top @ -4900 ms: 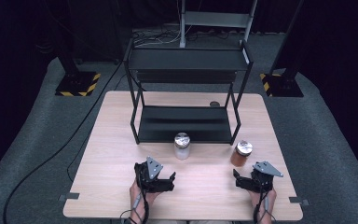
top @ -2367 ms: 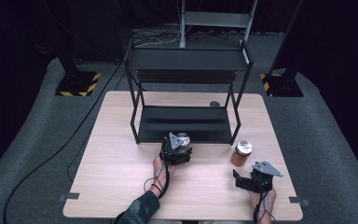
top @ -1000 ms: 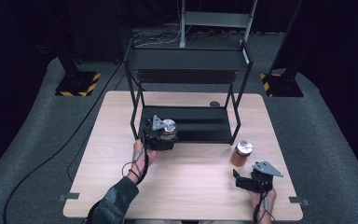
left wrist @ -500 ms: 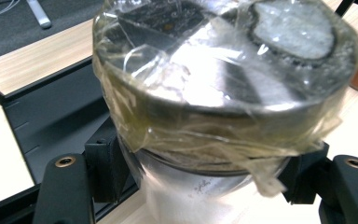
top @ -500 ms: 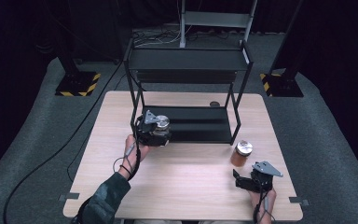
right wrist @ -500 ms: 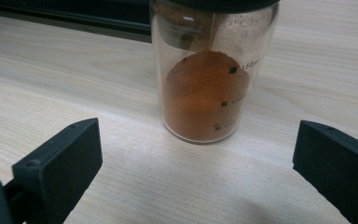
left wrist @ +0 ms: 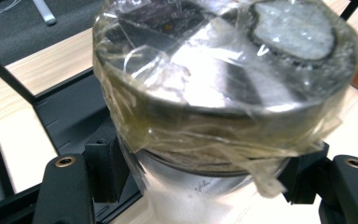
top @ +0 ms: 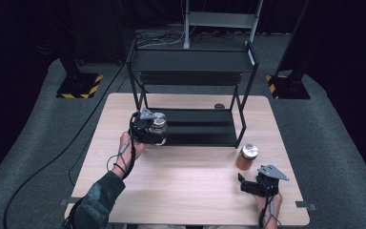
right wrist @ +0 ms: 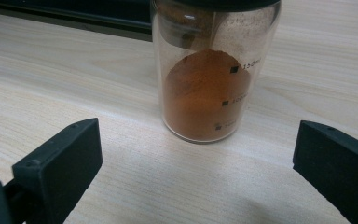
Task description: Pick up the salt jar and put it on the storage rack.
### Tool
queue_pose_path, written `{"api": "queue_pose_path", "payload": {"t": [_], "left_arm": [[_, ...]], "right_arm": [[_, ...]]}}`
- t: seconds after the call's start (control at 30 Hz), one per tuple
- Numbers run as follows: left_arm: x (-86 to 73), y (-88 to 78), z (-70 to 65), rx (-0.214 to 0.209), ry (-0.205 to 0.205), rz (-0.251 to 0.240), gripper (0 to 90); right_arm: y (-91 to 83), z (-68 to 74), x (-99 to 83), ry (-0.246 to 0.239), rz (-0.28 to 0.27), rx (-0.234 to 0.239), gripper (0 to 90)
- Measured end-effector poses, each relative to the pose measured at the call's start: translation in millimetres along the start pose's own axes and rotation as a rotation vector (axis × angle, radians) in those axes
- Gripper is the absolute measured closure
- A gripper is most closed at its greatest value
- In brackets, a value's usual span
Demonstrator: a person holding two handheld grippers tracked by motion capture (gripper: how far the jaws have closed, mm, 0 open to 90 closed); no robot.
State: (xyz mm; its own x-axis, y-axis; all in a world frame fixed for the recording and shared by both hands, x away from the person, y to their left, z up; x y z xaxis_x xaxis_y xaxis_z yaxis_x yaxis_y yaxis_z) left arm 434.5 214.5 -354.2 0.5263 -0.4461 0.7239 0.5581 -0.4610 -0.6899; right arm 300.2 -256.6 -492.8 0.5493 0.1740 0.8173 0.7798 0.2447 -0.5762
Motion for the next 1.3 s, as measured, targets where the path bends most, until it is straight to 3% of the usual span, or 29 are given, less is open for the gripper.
{"api": "queue_pose_path", "payload": {"t": [0.77,1.3], "left_arm": [[19.4,-26.3,19.2,0.023,0.016,0.047,30.9],[38.0,-46.5,27.3,0.046,0.031,0.045,30.9]], "right_arm": [[0.3,0.4,0.4,-0.003,0.004,-0.001,0.0],[0.6,1.2,0.8,-0.009,0.007,-0.004,0.0]]}}
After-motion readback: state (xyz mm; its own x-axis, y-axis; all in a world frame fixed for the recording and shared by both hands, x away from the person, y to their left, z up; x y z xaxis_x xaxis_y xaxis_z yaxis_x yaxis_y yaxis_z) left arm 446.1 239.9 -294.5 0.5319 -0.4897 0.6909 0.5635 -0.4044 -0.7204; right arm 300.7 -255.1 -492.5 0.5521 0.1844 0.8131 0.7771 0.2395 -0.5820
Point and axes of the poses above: each handheld gripper's, and its own axes: y roughly forward along the jaws, x roughly out of its top, z roughly to its left, the point moved 8 cm from there along y, roughly forward along the jaws, and after that the axes turned 5 degrees about z, right-handed, at the moved point
